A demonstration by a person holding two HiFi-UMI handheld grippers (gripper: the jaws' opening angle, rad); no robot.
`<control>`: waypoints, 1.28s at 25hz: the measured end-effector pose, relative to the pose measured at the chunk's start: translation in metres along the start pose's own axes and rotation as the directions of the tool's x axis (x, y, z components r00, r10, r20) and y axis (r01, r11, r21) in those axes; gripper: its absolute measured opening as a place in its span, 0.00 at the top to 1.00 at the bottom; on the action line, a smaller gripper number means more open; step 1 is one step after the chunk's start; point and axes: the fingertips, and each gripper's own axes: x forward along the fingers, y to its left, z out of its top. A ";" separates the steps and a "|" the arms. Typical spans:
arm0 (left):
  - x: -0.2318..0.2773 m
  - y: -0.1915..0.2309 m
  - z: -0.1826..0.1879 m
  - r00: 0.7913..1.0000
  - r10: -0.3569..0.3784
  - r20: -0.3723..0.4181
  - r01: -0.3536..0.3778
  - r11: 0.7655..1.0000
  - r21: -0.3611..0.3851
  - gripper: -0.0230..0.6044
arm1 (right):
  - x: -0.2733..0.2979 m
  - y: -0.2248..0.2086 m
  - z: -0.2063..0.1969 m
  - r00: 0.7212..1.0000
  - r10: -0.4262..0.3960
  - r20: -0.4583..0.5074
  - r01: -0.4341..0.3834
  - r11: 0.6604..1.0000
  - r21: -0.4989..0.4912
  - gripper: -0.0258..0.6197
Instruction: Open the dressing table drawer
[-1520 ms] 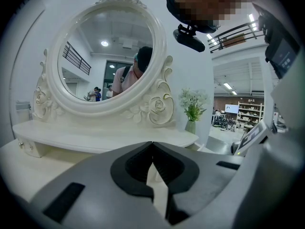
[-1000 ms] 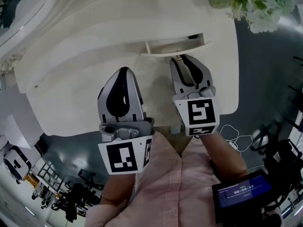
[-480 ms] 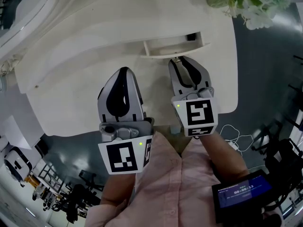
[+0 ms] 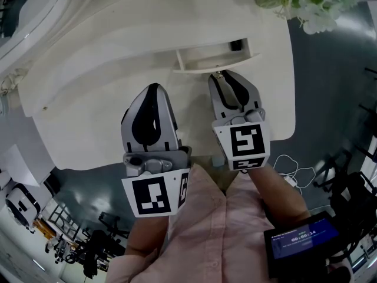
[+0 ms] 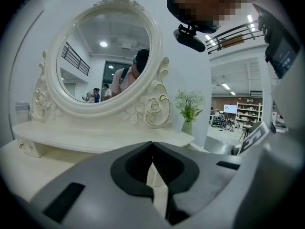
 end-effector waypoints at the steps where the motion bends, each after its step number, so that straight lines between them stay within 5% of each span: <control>1: 0.000 0.000 0.000 1.000 0.000 0.000 0.000 1.000 0.000 0.93 | 0.000 0.000 0.000 1.000 0.000 -0.001 0.000 1.000 0.000 0.80; 32: -0.004 -0.008 -0.003 1.000 -0.005 0.004 0.005 1.000 0.000 0.93 | -0.006 0.001 -0.009 1.000 0.007 -0.003 -0.007 1.000 0.004 0.80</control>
